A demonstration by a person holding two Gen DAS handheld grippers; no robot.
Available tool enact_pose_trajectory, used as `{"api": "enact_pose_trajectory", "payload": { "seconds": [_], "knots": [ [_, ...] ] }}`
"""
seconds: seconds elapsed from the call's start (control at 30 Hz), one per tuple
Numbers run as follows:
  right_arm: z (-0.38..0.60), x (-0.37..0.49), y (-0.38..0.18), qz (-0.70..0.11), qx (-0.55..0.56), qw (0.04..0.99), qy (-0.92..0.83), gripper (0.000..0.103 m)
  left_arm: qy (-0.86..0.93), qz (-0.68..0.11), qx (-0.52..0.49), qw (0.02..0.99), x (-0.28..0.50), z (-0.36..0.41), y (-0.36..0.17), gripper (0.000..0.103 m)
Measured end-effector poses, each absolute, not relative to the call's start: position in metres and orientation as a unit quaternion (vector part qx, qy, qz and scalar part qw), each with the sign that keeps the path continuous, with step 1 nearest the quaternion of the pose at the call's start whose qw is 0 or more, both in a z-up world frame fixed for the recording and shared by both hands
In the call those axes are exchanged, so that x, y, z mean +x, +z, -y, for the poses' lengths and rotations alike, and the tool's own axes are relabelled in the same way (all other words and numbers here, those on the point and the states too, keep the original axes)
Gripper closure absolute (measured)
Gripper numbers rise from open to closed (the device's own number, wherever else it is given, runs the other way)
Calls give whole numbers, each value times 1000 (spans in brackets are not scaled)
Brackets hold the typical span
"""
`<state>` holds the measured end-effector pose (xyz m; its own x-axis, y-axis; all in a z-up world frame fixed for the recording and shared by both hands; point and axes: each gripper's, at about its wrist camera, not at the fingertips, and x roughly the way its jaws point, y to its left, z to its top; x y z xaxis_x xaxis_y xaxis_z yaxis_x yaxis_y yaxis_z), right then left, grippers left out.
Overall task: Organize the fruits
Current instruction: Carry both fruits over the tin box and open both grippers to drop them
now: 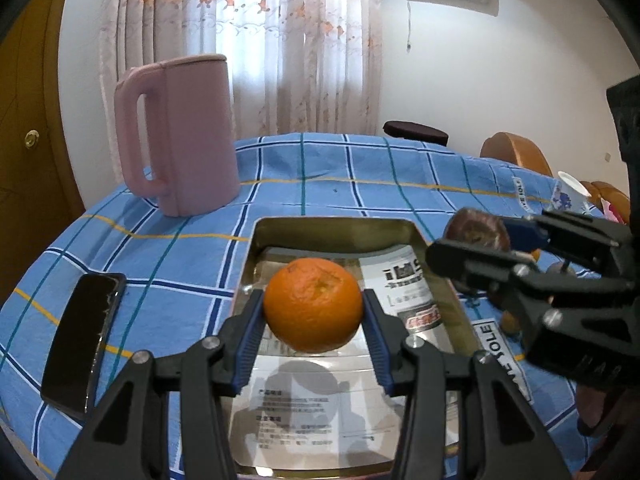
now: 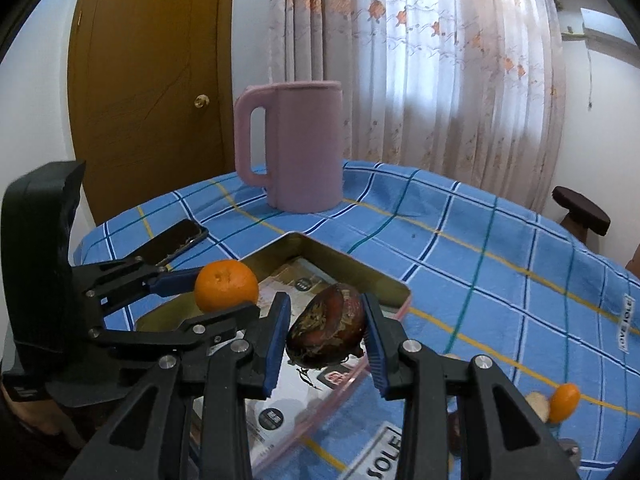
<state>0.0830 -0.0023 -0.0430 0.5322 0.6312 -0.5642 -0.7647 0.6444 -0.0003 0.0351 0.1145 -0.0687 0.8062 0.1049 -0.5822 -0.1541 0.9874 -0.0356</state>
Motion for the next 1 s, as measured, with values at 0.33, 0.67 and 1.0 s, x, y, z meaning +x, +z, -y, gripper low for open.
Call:
{"api": "enact_pose_trajectory", "payload": {
  "seconds": [0.33,0.67,1.0],
  "knots": [
    [-11,88,-64,-289,-138,857,404,65,74,-315,-34,946,39,-121,-75,54],
    [-19,89,-75,-300,-155,850,404,65,82,-324,-30,942,43,-125,-82,54],
    [-18,89,-78,-305,-149,846,411,64,87,-321,-30,943,40,-126,-80,53]
  ]
}}
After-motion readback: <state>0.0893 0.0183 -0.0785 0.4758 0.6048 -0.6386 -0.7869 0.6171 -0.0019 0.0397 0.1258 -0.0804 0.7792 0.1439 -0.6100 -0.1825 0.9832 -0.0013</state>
